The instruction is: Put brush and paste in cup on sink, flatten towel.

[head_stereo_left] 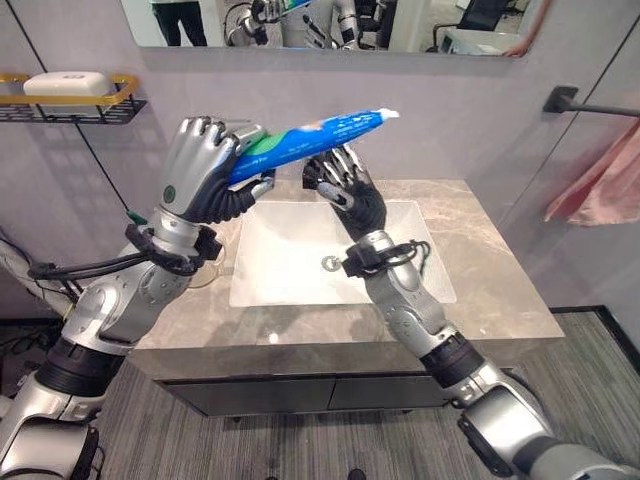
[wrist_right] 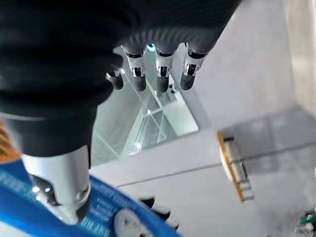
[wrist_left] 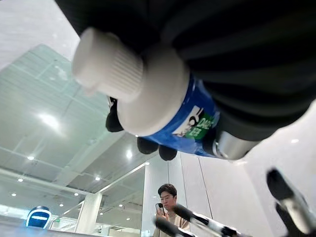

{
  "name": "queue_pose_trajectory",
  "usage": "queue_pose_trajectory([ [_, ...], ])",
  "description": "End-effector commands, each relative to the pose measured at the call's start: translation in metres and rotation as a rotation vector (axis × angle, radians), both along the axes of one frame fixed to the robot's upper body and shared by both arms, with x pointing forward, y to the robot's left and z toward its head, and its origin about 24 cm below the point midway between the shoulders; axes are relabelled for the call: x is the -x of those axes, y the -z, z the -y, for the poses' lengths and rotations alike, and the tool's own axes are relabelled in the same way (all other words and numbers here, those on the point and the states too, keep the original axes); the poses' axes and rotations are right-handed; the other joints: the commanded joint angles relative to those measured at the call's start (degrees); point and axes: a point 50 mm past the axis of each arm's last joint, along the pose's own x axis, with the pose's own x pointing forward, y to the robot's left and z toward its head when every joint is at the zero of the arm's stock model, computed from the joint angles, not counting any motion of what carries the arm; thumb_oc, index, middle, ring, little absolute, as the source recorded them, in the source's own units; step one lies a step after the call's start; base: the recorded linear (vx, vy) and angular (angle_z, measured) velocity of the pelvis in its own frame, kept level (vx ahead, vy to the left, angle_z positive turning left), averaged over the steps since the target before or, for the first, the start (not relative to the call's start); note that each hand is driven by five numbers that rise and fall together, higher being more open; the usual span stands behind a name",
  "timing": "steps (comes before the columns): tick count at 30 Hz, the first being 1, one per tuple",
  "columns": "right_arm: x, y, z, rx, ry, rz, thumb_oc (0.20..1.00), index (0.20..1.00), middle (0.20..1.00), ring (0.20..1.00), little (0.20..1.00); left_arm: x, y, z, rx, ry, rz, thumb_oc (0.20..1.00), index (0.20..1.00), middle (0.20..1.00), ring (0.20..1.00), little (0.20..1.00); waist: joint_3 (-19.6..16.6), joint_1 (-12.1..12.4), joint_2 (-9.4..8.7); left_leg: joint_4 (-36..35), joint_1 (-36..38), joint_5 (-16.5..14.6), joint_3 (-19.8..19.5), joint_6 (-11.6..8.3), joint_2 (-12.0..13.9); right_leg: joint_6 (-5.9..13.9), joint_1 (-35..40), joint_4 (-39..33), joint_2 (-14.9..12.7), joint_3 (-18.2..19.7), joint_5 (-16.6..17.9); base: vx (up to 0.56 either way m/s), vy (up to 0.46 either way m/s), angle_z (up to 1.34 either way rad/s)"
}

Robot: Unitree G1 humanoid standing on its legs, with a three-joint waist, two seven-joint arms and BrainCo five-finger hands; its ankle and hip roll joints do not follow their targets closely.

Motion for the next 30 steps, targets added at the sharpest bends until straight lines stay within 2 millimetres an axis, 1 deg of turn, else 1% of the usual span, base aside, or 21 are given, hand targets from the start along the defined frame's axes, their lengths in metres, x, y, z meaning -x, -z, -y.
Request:
queue_pose_trajectory([
  [1,0.003,-0.039,0.007,-0.145,-0.02,0.142,1.0,1.0,1.0,1.0,1.0,0.002,-0.031,0.006,0.037,0.053,0.123,0.2,0.2,0.2,0.2,0.2,-1.33,0.5,-2.14,0.18,-1.56,-0.42,-1.47,-1.14,1.44,4.82,-0.59,0.38,-6.84,-2.35,0.35,0.02,0.005,0.06],
  [2,0.007,-0.047,0.004,-0.184,-0.044,0.171,1.0,1.0,1.0,1.0,1.0,0.004,-0.03,0.01,0.028,0.074,0.125,0.2,0.2,0.2,0.2,0.2,-1.39,0.79,-2.09,0.18,-1.69,-0.43,-1.57,-1.14,1.41,4.86,-0.6,0.38,-6.92,-2.47,0.34,0.02,0.004,0.04],
  [5,0.008,-0.052,0.003,-0.208,-0.039,0.186,1.0,1.0,1.0,1.0,1.0,0.004,-0.027,0.012,0.025,0.088,0.119,0.2,0.2,0.2,0.2,0.2,-1.53,1.0,-2.13,0.18,-1.82,-0.44,-1.67,-1.07,1.34,4.86,-0.61,0.38,-6.95,-2.54,0.27,0.0,0.0,0.0],
  [7,0.012,-0.065,0.003,-0.28,-0.021,0.222,1.0,1.0,1.0,1.0,1.0,0.008,-0.019,0.015,0.041,0.113,0.105,0.2,0.2,0.2,0.2,0.2,-1.7,1.25,-2.11,0.18,-1.85,-0.55,-1.69,-0.96,1.3,4.79,-0.65,0.38,-6.89,-2.43,0.15,0.0,0.0,0.0],
  [8,0.012,-0.065,0.003,-0.28,-0.021,0.222,1.0,1.0,1.0,1.0,1.0,0.008,-0.019,0.015,0.041,0.113,0.105,0.2,0.2,0.2,0.2,0.2,-1.71,1.24,-2.1,0.18,-1.86,-0.55,-1.69,-0.96,1.3,4.79,-0.65,0.38,-6.89,-2.43,0.15,0.0,0.0,0.0],
  [13,0.017,-0.073,0.0,-0.351,-0.037,0.241,1.0,1.0,1.0,1.0,1.0,0.01,-0.003,0.018,0.075,0.144,0.046,0.2,0.2,0.2,0.2,0.2,-1.9,1.41,-2.03,0.18,-1.71,-0.61,-1.57,-0.91,1.3,4.77,-0.64,0.38,-6.88,-2.38,0.12,0.0,0.0,0.0],
  [19,0.023,-0.076,0.0,-0.414,-0.062,0.243,1.0,1.0,1.0,1.0,1.0,0.011,0.007,0.02,0.095,0.159,0.009,0.2,0.2,0.2,0.2,0.2,-2.0,1.48,-2.03,0.18,-1.66,-0.71,-1.66,-0.83,1.32,4.7,-0.68,0.38,-6.81,-2.38,0.06,0.0,0.0,0.0],
  [22,0.027,-0.076,-0.003,-0.484,-0.109,0.22,1.0,1.0,1.0,1.0,1.0,0.011,0.013,0.022,0.138,0.173,-0.031,0.2,0.2,0.2,0.2,0.2,-1.93,1.61,-2.07,0.18,-1.7,-0.63,-1.75,-0.88,1.37,4.62,-0.66,0.38,-6.81,-2.4,0.01,0.0,0.0,0.0],
  [23,0.027,-0.076,-0.003,-0.484,-0.111,0.219,1.0,1.0,1.0,1.0,1.0,0.011,0.013,0.021,0.139,0.173,-0.032,0.2,0.2,0.2,0.2,0.2,-1.98,1.58,-2.03,0.18,-1.71,-0.63,-1.75,-0.88,1.37,4.62,-0.66,0.38,-6.81,-2.41,0.01,0.0,0.0,0.0],
  [24,0.031,-0.073,-0.006,-0.494,-0.152,0.211,1.0,1.0,1.0,1.0,1.0,0.009,0.017,0.02,0.193,0.171,-0.056,0.2,0.2,0.2,0.2,0.2,-1.91,1.5,-2.12,0.18,-1.73,-0.62,-1.62,-0.94,1.42,4.49,-0.66,0.38,-6.78,-2.49,-0.05,0.0,0.0,0.0],
  [30,0.036,-0.072,-0.004,-0.524,-0.193,0.215,1.0,1.0,1.0,1.0,1.0,0.009,0.022,0.019,0.216,0.168,-0.09,0.2,0.2,0.2,0.2,0.2,-1.84,1.48,-2.13,0.18,-1.85,-0.59,-1.57,-1.0,1.56,4.4,-0.67,0.38,-6.66,-2.74,-0.09,0.0,0.0,0.0],
])
